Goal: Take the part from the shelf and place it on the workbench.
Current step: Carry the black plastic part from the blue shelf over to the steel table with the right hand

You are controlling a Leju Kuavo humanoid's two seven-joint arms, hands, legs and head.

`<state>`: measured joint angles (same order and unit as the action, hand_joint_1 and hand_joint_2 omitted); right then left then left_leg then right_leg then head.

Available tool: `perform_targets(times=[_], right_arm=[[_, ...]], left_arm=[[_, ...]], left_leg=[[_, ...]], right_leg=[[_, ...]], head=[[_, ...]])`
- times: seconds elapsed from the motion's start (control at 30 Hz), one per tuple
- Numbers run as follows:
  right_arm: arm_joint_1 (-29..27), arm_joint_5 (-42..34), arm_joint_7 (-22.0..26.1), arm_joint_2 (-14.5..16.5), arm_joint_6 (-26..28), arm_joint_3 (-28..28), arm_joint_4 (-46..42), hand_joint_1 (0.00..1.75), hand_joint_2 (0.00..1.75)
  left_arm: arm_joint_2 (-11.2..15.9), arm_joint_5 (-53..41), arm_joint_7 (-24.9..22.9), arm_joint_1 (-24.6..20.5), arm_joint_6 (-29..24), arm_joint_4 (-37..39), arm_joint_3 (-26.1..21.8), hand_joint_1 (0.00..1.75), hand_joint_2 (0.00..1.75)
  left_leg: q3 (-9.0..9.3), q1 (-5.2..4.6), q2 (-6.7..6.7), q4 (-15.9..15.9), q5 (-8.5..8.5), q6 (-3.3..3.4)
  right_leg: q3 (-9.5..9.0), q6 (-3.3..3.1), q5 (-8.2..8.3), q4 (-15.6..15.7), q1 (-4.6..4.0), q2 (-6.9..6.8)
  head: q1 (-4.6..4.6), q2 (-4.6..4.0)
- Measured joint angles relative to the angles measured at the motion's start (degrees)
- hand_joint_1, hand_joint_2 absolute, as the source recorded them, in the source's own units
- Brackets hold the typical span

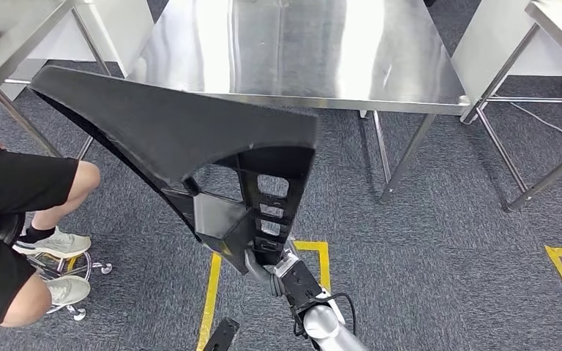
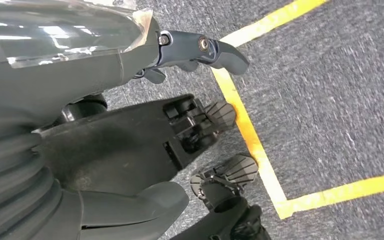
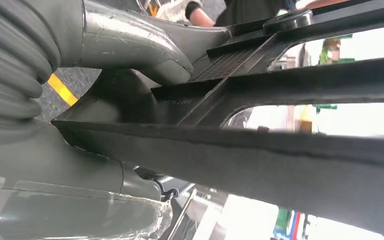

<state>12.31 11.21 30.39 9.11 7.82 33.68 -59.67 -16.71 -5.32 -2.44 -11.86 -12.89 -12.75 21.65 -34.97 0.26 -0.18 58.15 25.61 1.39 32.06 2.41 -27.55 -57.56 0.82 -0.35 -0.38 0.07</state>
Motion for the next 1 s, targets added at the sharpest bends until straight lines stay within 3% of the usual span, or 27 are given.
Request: perform_targets(times=[0.07,0.17,0.2,0.23,0.27,0.33,0.4,0.47,0.57,0.6,0.67,0.73,0.77,0.8,0.87,0.93,1.0], right_arm=[[0.15,0.08,0.02,0.11,-0.07,0.01,-0.05,1.75,1.75],[0.15,0.16,0.04,-0.02,-0.13,0.03,-0.07,1.75,1.75],[0.03,0.23,0.03,-0.13,-0.13,0.03,-0.05,1.75,1.75],[-0.06,0.33,0.03,-0.23,-0.11,0.03,-0.03,1.75,1.75],[-0.11,0.43,0.03,-0.3,-0.08,0.03,-0.02,1.75,1.75],[-0.09,0.56,0.03,-0.32,0.07,0.03,-0.02,1.75,1.75],[-0.11,0.71,0.02,-0.31,0.25,0.02,-0.02,1.75,1.75],[-0.17,0.87,-0.01,-0.3,0.36,-0.01,-0.03,1.75,1.75],[-0.19,0.98,0.01,-0.22,0.38,-0.06,-0.14,1.75,1.75],[-0.2,0.98,0.02,-0.17,0.38,-0.08,-0.19,1.75,1.75],[-0.23,0.98,0.03,-0.13,0.37,-0.11,-0.21,1.75,1.75],[-0.34,0.99,0.02,-0.13,0.37,-0.13,-0.21,1.75,1.75],[-0.4,1.0,0.01,-0.12,0.37,-0.13,-0.21,1.75,1.75],[-0.42,1.02,0.01,-0.1,0.37,-0.12,-0.21,1.75,1.75],[-0.37,1.08,0.01,-0.07,0.37,-0.11,-0.21,1.75,1.75],[-0.29,1.19,0.02,-0.07,0.37,-0.12,-0.21,1.75,1.75],[-0.34,1.37,0.06,-0.07,0.42,-0.11,-0.22,1.75,1.75]], left_arm=[[-0.02,0.01,0.08,-0.01,-0.01,-0.01,0.05,0.0,1.75],[-0.03,0.04,0.13,-0.01,-0.01,-0.01,0.07,0.0,1.75],[-0.02,0.05,0.13,0.01,-0.01,0.0,0.07,0.0,1.75],[-0.02,0.05,0.15,0.02,0.02,0.0,0.07,0.0,1.75],[-0.01,0.05,0.2,0.03,0.07,0.0,0.08,0.0,1.75],[-0.01,0.05,0.36,0.03,0.27,-0.01,0.1,0.0,1.75],[0.0,0.05,0.55,0.03,0.54,-0.01,0.15,0.0,1.75],[0.02,0.05,0.66,0.04,0.73,-0.01,0.17,0.0,1.75],[0.08,0.07,0.74,0.02,0.78,-0.01,0.22,0.0,1.75],[0.1,0.07,0.76,0.02,0.78,-0.01,0.25,0.0,1.75],[0.13,0.09,0.78,0.06,0.79,0.0,0.29,0.0,1.75],[0.14,0.13,0.78,0.13,0.81,0.01,0.29,0.0,1.75],[0.14,0.14,0.78,0.16,0.82,0.01,0.29,0.0,1.75],[0.14,0.16,0.77,0.16,0.84,0.01,0.29,0.0,1.75],[0.14,0.16,0.74,0.15,0.85,0.0,0.32,0.0,1.75],[0.14,0.19,0.69,0.13,0.87,-0.01,0.46,0.0,1.75],[0.14,0.23,0.6,0.14,0.87,-0.01,0.62,0.0,1.75]], left_leg=[[0.53,0.2,-0.03,-0.5,-0.1,0.81],[0.81,0.17,-0.11,-0.66,0.07,1.5],[0.84,0.13,-0.21,-0.65,0.14,1.57],[0.91,0.11,-0.34,-0.63,0.22,1.59],[1.04,0.12,-0.49,-0.62,0.3,1.54],[1.42,0.09,-0.74,-0.57,0.59,1.26],[1.57,-0.18,-0.91,-0.46,0.97,0.75],[1.53,-0.34,-0.96,-0.45,1.12,0.28],[0.54,-0.03,-0.67,1.41,2.36,-0.56],[-0.71,0.07,-0.5,3.92,3.62,-0.88],[-4.86,0.25,-0.26,11.81,6.73,-1.43],[-7.95,0.44,-0.2,16.29,7.17,-1.7],[-7.91,0.52,-0.13,15.26,5.74,-1.7],[-6.72,0.6,-0.06,12.09,3.49,-1.62],[-3.14,0.63,0.14,4.21,-0.25,-1.34],[-1.25,0.41,0.1,0.5,-1.03,-1.01],[-1.01,0.14,-0.12,0.22,-0.77,-0.42]], right_leg=[[1.08,0.22,-1.35,-2.4,-0.06,0.01],[6.87,-0.09,-5.32,-13.46,-0.09,0.17],[8.54,0.03,-5.91,-16.26,-0.08,0.19],[9.23,0.32,-5.64,-17.02,-0.07,0.2],[8.75,0.74,-4.49,-15.44,-0.04,0.19],[5.11,1.45,-0.8,-7.06,0.02,0.19],[2.16,1.11,1.42,-0.86,-0.11,0.24],[1.74,0.23,1.62,-0.13,-0.35,0.3],[1.32,-0.97,1.66,0.12,0.21,0.35],[1.06,-1.38,1.58,0.21,0.42,0.33],[0.73,-2.0,1.27,0.19,0.35,0.26],[0.49,-2.19,1.03,0.17,0.31,0.27],[0.29,-2.19,0.87,0.17,0.33,0.33],[0.01,-2.09,0.66,0.17,0.35,0.4],[-0.46,-1.62,0.14,0.11,0.17,0.51],[-0.53,-1.04,-0.22,0.09,-0.18,0.51],[-0.57,-0.44,-0.42,0.26,-0.26,0.42]], head=[[0.03,0.0],[0.14,0.0],[0.14,0.0],[0.14,0.0],[0.14,0.0],[0.16,0.0],[0.12,0.0],[0.06,0.0],[0.02,0.0],[-0.01,0.0],[-0.05,0.0],[-0.05,0.0],[-0.05,0.0],[-0.05,0.0],[-0.03,0.0],[0.04,0.0],[0.08,0.0]])
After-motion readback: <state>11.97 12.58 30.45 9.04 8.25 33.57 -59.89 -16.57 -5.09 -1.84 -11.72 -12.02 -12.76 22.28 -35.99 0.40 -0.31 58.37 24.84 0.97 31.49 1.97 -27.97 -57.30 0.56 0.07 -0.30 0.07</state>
